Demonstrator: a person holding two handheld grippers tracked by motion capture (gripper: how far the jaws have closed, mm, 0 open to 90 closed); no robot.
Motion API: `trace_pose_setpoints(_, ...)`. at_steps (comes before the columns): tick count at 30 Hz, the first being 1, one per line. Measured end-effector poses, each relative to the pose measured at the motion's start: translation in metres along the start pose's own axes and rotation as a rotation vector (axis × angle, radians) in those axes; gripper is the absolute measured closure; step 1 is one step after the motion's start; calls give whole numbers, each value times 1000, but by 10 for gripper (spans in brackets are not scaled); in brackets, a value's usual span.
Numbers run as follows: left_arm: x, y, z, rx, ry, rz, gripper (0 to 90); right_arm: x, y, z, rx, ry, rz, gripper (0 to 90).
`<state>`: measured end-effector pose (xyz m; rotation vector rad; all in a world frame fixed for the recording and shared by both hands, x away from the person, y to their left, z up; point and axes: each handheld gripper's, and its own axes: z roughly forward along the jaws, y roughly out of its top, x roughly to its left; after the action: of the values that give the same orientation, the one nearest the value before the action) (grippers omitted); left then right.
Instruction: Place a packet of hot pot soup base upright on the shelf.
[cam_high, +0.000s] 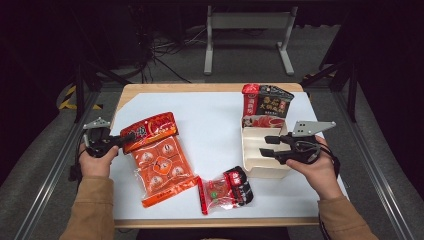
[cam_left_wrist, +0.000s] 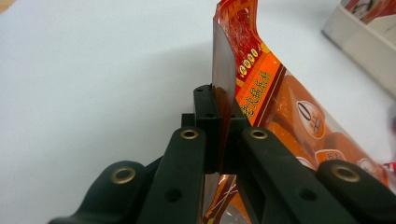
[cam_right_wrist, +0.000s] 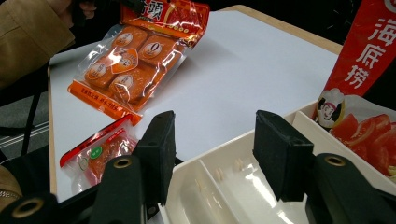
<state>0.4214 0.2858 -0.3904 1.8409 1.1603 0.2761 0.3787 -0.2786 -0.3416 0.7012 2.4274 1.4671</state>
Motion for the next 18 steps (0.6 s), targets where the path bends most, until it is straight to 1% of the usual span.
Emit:
trace_pose_setpoints(1,0,0,0,0,0,0,900,0,0,0,0,0,0,490)
trace_pose_setpoints(5,-8,7,-8,-23,-7,26,900,1,1,-1,-1,4,3,502)
trace_pose_setpoints(7,-13,10,-13,-41,-21,33,900,2,2,-3,-3,3,4,508)
trace_pose_setpoints(8,-14,11,-15,-48,-27,30,900,2,2,-3,-4,2,3,508)
trace_pose_setpoints(9,-17,13,-18,-55,-30,37,900,2,2,-4,-6,2,4,509)
trace_pose_setpoints(10,-17,13,-18,-55,-30,37,900,2,2,-4,-6,2,4,509)
trace_pose_setpoints(14,-27,19,-26,-75,-42,55,900,3,3,-5,-7,3,3,509)
trace_pose_setpoints(15,-31,22,-29,-88,-49,73,900,3,3,-5,-6,3,2,509)
trace_pose_setpoints(18,-37,25,-33,-100,-55,87,900,3,3,-5,-6,1,1,509)
